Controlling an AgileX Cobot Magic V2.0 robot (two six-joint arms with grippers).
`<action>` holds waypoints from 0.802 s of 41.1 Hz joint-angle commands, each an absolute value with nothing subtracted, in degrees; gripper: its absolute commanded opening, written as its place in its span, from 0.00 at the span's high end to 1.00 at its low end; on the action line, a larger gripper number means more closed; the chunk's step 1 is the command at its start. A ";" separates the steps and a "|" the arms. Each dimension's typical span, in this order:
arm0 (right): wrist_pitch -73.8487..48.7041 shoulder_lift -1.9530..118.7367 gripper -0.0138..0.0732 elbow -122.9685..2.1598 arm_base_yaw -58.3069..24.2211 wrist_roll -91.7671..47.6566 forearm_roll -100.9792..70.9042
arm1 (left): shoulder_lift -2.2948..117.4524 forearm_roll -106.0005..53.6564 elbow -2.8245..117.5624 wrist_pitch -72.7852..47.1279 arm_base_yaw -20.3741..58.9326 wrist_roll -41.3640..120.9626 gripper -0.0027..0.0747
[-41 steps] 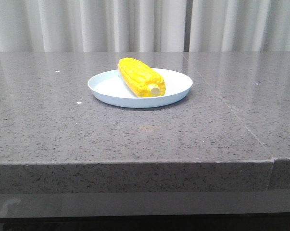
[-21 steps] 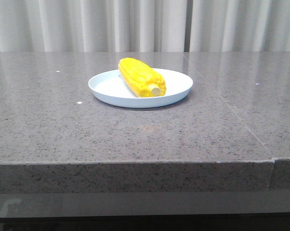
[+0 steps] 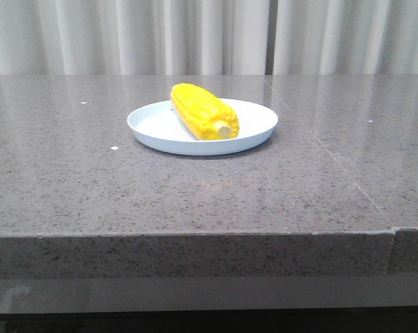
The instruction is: Place corn on plate with both arms
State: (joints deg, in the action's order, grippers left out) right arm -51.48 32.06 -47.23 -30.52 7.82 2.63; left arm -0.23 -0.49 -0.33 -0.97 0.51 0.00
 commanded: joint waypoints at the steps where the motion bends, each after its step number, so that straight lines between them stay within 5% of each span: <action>1: -47.78 32.30 0.92 -48.77 -30.36 7.29 3.72 | -1.35 -0.93 -0.44 3.52 0.51 0.00 0.99; 19: -46.96 30.87 0.92 -47.53 -29.44 7.29 4.13 | -1.35 -0.93 -0.44 3.52 0.51 0.00 0.99; 33: -24.24 13.67 0.92 -26.27 -11.39 7.29 1.96 | -1.35 -0.93 -0.44 3.52 0.51 0.00 0.99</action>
State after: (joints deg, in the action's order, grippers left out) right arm -34.85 16.87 -30.47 -15.07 7.82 2.09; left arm -0.23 -0.49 -0.33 -0.97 0.51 0.00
